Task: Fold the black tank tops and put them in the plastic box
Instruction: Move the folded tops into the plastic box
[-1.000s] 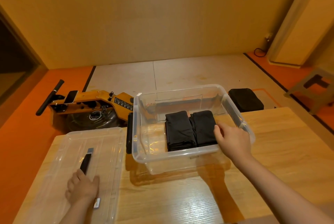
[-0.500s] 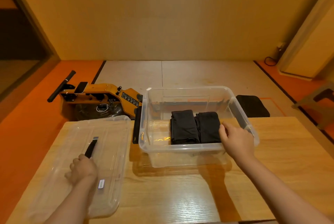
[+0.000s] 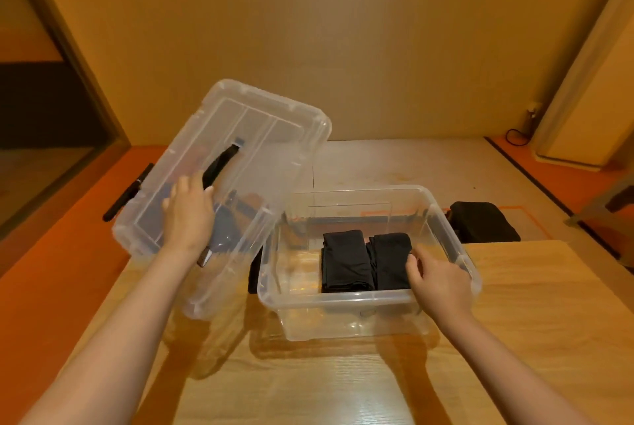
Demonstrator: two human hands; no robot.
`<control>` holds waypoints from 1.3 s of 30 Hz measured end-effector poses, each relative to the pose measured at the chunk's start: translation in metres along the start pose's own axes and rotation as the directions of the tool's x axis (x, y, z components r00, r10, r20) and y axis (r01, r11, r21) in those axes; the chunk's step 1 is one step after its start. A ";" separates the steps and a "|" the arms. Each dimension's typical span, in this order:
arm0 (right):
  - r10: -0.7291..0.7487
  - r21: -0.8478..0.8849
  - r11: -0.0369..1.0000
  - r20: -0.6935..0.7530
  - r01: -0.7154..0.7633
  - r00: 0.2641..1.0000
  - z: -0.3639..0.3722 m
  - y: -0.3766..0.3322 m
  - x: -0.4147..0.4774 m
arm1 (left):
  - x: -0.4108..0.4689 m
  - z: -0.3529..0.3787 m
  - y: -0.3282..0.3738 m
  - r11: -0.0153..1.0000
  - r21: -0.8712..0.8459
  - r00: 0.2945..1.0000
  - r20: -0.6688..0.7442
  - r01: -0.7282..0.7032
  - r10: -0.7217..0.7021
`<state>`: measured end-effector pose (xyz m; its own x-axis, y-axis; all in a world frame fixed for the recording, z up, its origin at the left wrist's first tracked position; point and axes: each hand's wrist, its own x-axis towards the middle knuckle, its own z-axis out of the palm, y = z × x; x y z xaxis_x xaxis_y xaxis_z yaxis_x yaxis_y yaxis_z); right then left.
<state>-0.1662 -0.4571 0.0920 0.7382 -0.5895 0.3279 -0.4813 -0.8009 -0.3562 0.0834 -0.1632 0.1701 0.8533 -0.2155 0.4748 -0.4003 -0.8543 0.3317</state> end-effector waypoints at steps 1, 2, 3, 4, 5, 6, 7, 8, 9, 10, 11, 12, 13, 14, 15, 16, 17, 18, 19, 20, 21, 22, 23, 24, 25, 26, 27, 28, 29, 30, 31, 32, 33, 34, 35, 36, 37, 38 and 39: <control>0.016 0.064 0.998 -0.027 -0.015 1.000 -0.001 0.000 0.001 | 0.004 0.000 0.017 0.996 -0.027 0.996 0.021 -0.084 0.085; 0.044 0.153 0.988 -0.060 -0.035 0.997 -0.002 0.001 0.002 | 0.007 0.000 0.033 0.985 -0.054 0.985 0.046 -0.162 0.164; 0.067 0.250 0.967 -0.094 -0.041 0.993 -0.003 0.004 0.003 | 0.008 0.002 0.049 0.970 -0.087 0.969 0.076 -0.228 0.235; 0.085 0.337 0.941 -0.136 -0.034 0.987 -0.007 0.005 0.004 | 0.008 0.006 0.063 0.951 -0.123 0.949 0.109 -0.282 0.296; 0.110 0.410 0.912 -0.178 -0.028 0.978 -0.012 0.008 0.005 | 0.006 0.010 0.077 0.933 -0.149 0.927 0.143 -0.327 0.347; 0.143 0.478 0.878 -0.210 -0.026 0.967 -0.019 0.010 0.007 | 0.003 0.015 0.089 0.917 -0.160 0.904 0.177 -0.365 0.390; 0.194 0.545 0.837 -0.219 -0.045 0.956 -0.026 0.014 0.009 | 0.000 0.021 0.100 0.903 -0.160 0.882 0.203 -0.398 0.425; 0.250 0.615 0.785 -0.204 -0.075 0.947 -0.033 0.019 0.011 | -0.004 0.028 0.110 0.891 -0.158 0.863 0.224 -0.426 0.452; 0.306 0.675 0.729 -0.170 -0.115 0.937 -0.040 0.024 0.013 | -0.008 0.034 0.119 0.881 -0.153 0.846 0.244 -0.448 0.473; 0.348 0.719 0.677 -0.125 -0.157 0.929 -0.047 0.031 0.014 | -0.012 0.041 0.127 0.872 -0.142 0.831 0.263 -0.468 0.489; 0.374 0.747 0.635 -0.076 -0.196 0.924 -0.052 0.037 0.014 | -0.015 0.048 0.134 0.865 -0.128 0.816 0.287 -0.485 0.501; 0.380 0.760 0.609 -0.029 -0.227 0.924 -0.055 0.043 0.013 | -0.018 0.054 0.141 0.858 -0.118 0.800 0.316 -0.500 0.510; 0.373 0.761 0.597 0.018 -0.255 0.928 -0.057 0.049 0.012 | -0.022 0.060 0.147 0.850 -0.119 0.782 0.344 -0.514 0.521; 0.356 0.758 0.591 0.062 -0.276 0.932 -0.056 0.053 0.010 | -0.024 0.066 0.151 0.839 -0.128 0.761 0.367 -0.529 0.535; 0.337 0.755 0.586 0.103 -0.295 0.936 -0.053 0.055 0.008 | -0.027 0.072 0.155 0.829 -0.142 0.741 0.387 -0.540 0.549; 0.330 0.753 0.580 0.134 -0.313 0.934 -0.051 0.056 0.007 | -0.030 0.077 0.157 0.822 -0.155 0.724 0.405 -0.548 0.558; 0.349 0.751 0.567 0.154 -0.339 0.924 -0.047 0.057 0.006 | -0.033 0.081 0.158 0.818 -0.161 0.711 0.420 -0.553 0.564; 0.378 0.743 0.560 0.166 -0.367 0.911 -0.045 0.058 0.005 | -0.035 0.085 0.158 0.817 -0.166 0.702 0.435 -0.552 0.563; 0.405 0.722 0.573 0.163 -0.389 0.900 -0.043 0.059 0.004 | -0.037 0.088 0.157 0.819 -0.171 0.696 0.450 -0.548 0.559; 0.422 0.697 0.594 0.155 -0.401 0.893 -0.041 0.059 0.002 | -0.039 0.090 0.156 0.820 -0.175 0.692 0.458 -0.545 0.558; 0.426 0.685 0.606 0.149 -0.404 0.892 -0.040 0.059 0.001 | -0.041 0.091 0.155 0.819 -0.178 0.689 0.461 -0.545 0.559; 0.421 0.690 0.608 0.141 -0.394 0.896 -0.039 0.058 -0.001 | -0.041 0.092 0.155 0.819 -0.187 0.689 0.459 -0.543 0.561; 0.413 0.698 0.606 0.132 -0.380 0.901 -0.038 0.055 -0.004 | -0.041 0.092 0.155 0.818 -0.202 0.688 0.454 -0.539 0.566; 0.407 0.706 0.606 0.120 -0.366 0.906 -0.038 0.053 -0.007 | -0.041 0.093 0.155 0.815 -0.215 0.686 0.450 -0.538 0.571; 0.407 0.716 0.603 0.104 -0.352 0.907 -0.038 0.051 -0.010 | -0.041 0.094 0.155 0.812 -0.225 0.683 0.449 -0.538 0.576; 0.413 0.725 0.597 0.089 -0.344 0.906 -0.039 0.050 -0.012 | -0.041 0.094 0.155 0.810 -0.237 0.679 0.449 -0.536 0.581; 0.424 0.730 0.592 0.076 -0.340 0.902 -0.039 0.049 -0.015 | -0.042 0.093 0.155 0.807 -0.252 0.675 0.448 -0.534 0.586; 0.438 0.732 0.590 0.066 -0.342 0.896 -0.040 0.049 -0.018 | -0.042 0.094 0.155 0.802 -0.265 0.670 0.446 -0.535 0.594; 0.448 0.728 0.592 0.060 -0.346 0.892 -0.039 0.050 -0.022 | -0.044 0.094 0.155 0.796 -0.273 0.661 0.447 -0.541 0.603; 0.453 0.724 0.595 0.056 -0.349 0.890 -0.038 0.051 -0.025 | -0.046 0.094 0.156 0.790 -0.277 0.653 0.448 -0.547 0.610; 0.452 0.716 0.604 0.054 -0.350 0.890 -0.036 0.052 -0.029 | -0.048 0.094 0.156 0.788 -0.280 0.652 0.446 -0.549 0.613; 0.448 0.707 0.614 0.053 -0.351 0.892 -0.034 0.053 -0.032 | -0.051 0.095 0.155 0.790 -0.282 0.658 0.441 -0.544 0.610; 0.445 0.697 0.623 0.055 -0.354 0.894 -0.031 0.053 -0.034 | -0.054 0.097 0.154 0.794 -0.285 0.670 0.427 -0.538 0.607; 0.446 0.689 0.629 0.057 -0.359 0.893 -0.028 0.053 -0.034 | -0.057 0.099 0.152 0.798 -0.291 0.684 0.411 -0.528 0.602; 0.450 0.683 0.632 0.060 -0.365 0.891 -0.024 0.053 -0.033 | -0.058 0.100 0.151 0.803 -0.300 0.697 0.399 -0.515 0.596; 0.458 0.676 0.634 0.064 -0.376 0.887 -0.021 0.053 -0.032 | -0.059 0.102 0.150 0.809 -0.310 0.705 0.397 -0.500 0.588; 0.464 0.673 0.634 0.065 -0.382 0.884 -0.018 0.053 -0.031 | -0.058 0.103 0.149 0.813 -0.319 0.708 0.402 -0.486 0.581; 0.466 0.668 0.639 0.057 -0.381 0.883 -0.016 0.053 -0.030 | -0.057 0.103 0.149 0.817 -0.325 0.709 0.407 -0.476 0.576; 0.466 0.659 0.650 0.046 -0.377 0.884 -0.015 0.052 -0.030 | -0.056 0.103 0.149 0.818 -0.328 0.707 0.413 -0.472 0.574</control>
<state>-0.2205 -0.4831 0.0771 0.4499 -0.8892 0.0836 -0.2798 -0.2292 -0.9323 0.0101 -0.3272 0.1089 0.5120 -0.8379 0.1894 -0.8398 -0.4419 0.3152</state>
